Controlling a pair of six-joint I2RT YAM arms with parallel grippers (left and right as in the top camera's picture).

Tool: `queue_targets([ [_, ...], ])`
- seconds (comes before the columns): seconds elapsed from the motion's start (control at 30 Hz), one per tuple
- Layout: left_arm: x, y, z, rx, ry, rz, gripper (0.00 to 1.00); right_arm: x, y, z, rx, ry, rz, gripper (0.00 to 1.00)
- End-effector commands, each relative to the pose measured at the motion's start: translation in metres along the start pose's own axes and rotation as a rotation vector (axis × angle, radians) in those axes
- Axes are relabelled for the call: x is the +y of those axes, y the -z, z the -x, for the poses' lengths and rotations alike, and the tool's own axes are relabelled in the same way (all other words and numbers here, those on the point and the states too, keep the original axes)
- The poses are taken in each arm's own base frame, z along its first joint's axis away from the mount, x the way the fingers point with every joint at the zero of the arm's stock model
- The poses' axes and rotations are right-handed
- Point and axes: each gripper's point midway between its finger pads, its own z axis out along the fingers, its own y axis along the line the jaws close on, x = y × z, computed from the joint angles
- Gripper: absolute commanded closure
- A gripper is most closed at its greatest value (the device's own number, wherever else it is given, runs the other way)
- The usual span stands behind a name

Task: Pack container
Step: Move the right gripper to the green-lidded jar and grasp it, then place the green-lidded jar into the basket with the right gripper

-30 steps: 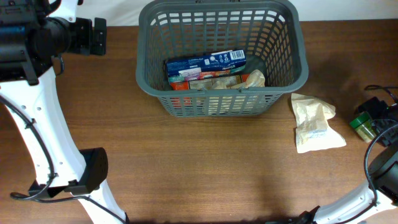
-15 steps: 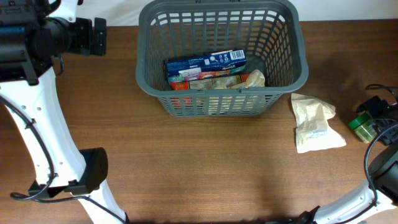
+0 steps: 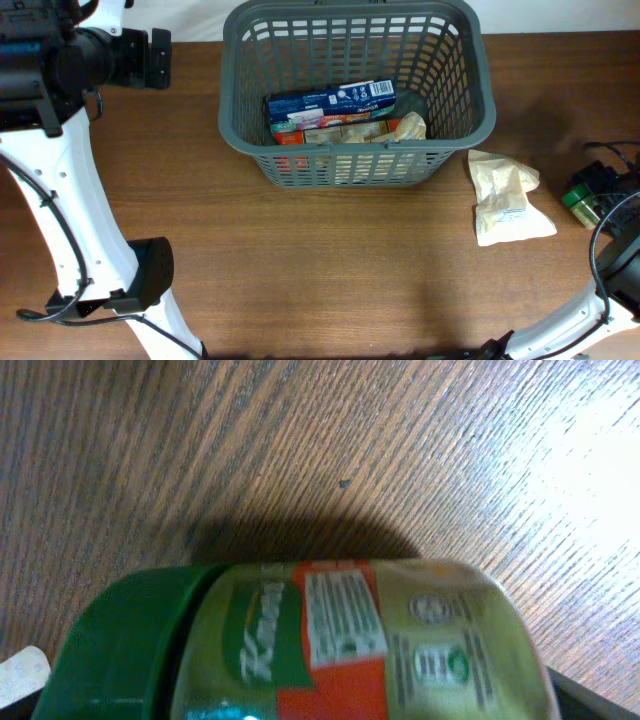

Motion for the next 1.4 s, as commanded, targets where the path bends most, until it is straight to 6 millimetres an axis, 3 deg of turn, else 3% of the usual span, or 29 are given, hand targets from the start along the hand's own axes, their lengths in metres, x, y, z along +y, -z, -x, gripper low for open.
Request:
queue_targets([
  [0.0,0.002,0.002,0.0,-0.003,0.016,0.007,0.01,-0.005,-0.002,0.0,0.005,-0.001,-0.019,0.09],
  [0.17,0.002,0.002,0.0,-0.003,0.016,0.007,0.01,-0.005,-0.002,-0.001,0.01,-0.001,-0.021,0.2],
  [0.47,0.002,0.002,0.0,-0.003,0.016,0.007,0.01,-0.006,0.0,-0.006,0.027,-0.002,-0.025,0.26],
  [0.57,0.002,0.002,0.0,-0.003,0.016,0.007,0.01,0.006,0.014,0.0,0.014,0.015,0.033,0.3],
  [0.67,0.002,0.002,0.0,-0.003,0.016,0.007,0.01,0.021,0.04,0.012,-0.033,0.032,0.097,0.35],
  [0.8,0.002,0.002,0.0,-0.003,0.016,0.007,0.01,0.045,0.095,0.029,-0.116,0.051,0.205,0.41],
  [0.87,0.002,0.002,0.0,-0.003,0.016,0.007,0.01,0.067,0.14,0.031,-0.159,0.077,0.321,0.51],
  [0.97,0.002,0.002,0.0,-0.003,0.016,0.007,0.01,0.103,0.212,0.021,-0.24,0.156,0.477,0.53],
  [1.0,0.002,0.002,0.0,-0.003,0.016,0.007,0.01,0.119,0.246,0.01,-0.29,0.209,0.536,0.53],
  [1.1,0.002,0.002,0.0,-0.003,0.016,0.007,0.01,0.151,0.317,-0.022,-0.411,0.336,0.638,0.53],
  [1.13,0.002,0.002,0.0,-0.003,0.016,0.007,0.01,0.174,0.364,-0.054,-0.498,0.447,0.707,0.53],
  [1.17,0.002,0.002,0.0,-0.003,0.016,0.007,0.01,0.181,0.376,-0.065,-0.521,0.486,0.729,0.53],
  [1.2,0.002,0.002,0.0,-0.003,0.016,0.007,0.01,0.222,0.435,-0.138,-0.644,0.723,0.854,0.54],
  [1.3,0.002,0.002,0.0,-0.003,0.016,0.007,0.01,0.253,0.445,-0.193,-0.668,0.868,0.885,0.54],
  [1.33,0.002,0.002,0.0,-0.003,0.016,0.007,0.01,0.27,0.437,-0.214,-0.657,0.915,0.866,0.54],
  [1.37,0.002,0.002,0.0,-0.003,0.016,0.007,0.01,0.277,0.432,-0.223,-0.648,0.934,0.857,0.54],
])
